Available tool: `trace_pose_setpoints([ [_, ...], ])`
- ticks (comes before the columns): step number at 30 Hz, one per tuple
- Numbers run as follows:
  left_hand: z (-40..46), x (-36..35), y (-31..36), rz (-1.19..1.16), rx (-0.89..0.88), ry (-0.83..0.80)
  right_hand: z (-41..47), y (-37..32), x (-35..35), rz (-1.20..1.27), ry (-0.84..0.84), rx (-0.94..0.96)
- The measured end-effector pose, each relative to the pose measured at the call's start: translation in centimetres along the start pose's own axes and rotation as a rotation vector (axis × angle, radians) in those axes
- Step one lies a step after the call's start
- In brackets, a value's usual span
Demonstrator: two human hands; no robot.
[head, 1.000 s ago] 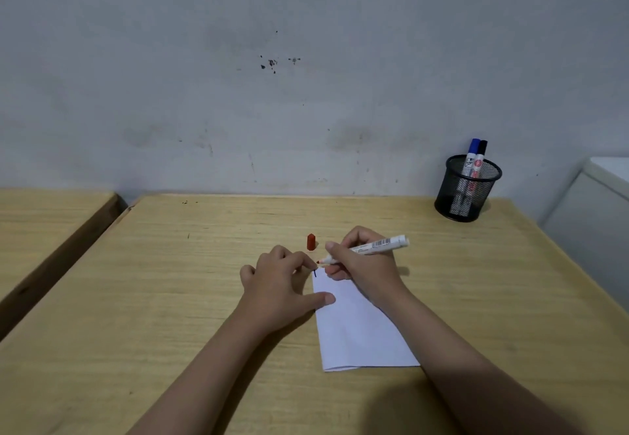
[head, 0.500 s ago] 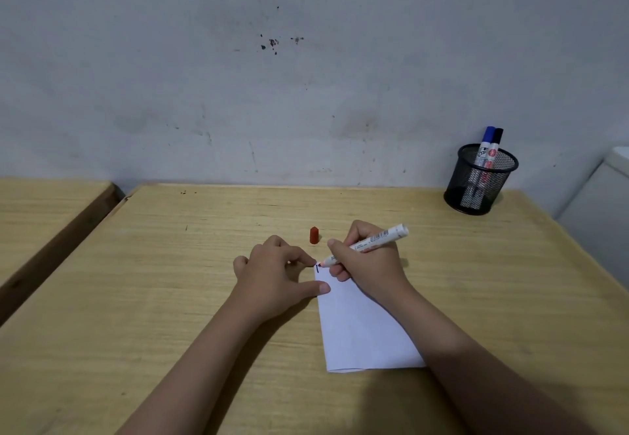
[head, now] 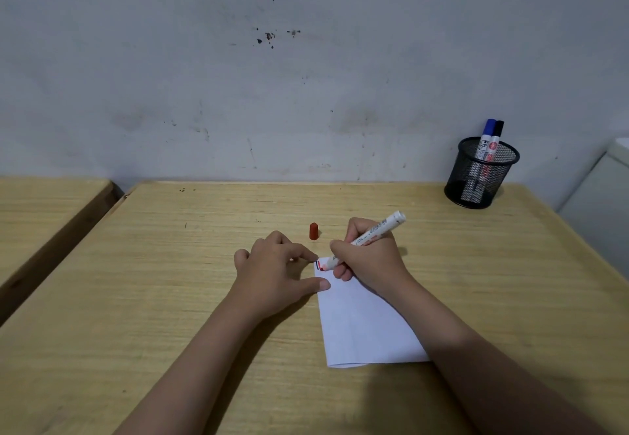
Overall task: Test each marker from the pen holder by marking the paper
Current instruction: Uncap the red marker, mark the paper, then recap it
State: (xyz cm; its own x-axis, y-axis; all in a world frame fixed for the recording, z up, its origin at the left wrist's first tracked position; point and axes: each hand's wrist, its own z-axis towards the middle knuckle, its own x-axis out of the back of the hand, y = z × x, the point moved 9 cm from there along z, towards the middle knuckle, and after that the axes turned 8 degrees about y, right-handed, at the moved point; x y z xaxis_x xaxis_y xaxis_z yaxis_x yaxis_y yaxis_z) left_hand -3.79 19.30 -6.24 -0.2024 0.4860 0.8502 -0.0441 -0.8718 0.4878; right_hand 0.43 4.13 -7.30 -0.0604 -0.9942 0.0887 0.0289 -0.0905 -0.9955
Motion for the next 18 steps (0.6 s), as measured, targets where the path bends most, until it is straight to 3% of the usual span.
trace_pose_setpoints([
  [7, 0.0, -0.2, -0.1, -0.051, -0.034, 0.007, 0.6, 0.4, 1.5, 0.220, 0.101, -0.060],
  [11, 0.6, -0.4, -0.2, -0.261, 0.008, -0.017, 0.6, 0.4, 1.9, 0.328, 0.112, -0.107],
  [14, 1.9, 0.2, 0.4, -0.384, -0.003, 0.074, 0.6, 0.5, 2.1, 0.406, 0.106, -0.148],
  [18, 4.2, -0.6, 2.2, -0.260, -0.123, 0.061, 0.3, 0.8, 2.2, 0.484, 0.109, -0.196],
])
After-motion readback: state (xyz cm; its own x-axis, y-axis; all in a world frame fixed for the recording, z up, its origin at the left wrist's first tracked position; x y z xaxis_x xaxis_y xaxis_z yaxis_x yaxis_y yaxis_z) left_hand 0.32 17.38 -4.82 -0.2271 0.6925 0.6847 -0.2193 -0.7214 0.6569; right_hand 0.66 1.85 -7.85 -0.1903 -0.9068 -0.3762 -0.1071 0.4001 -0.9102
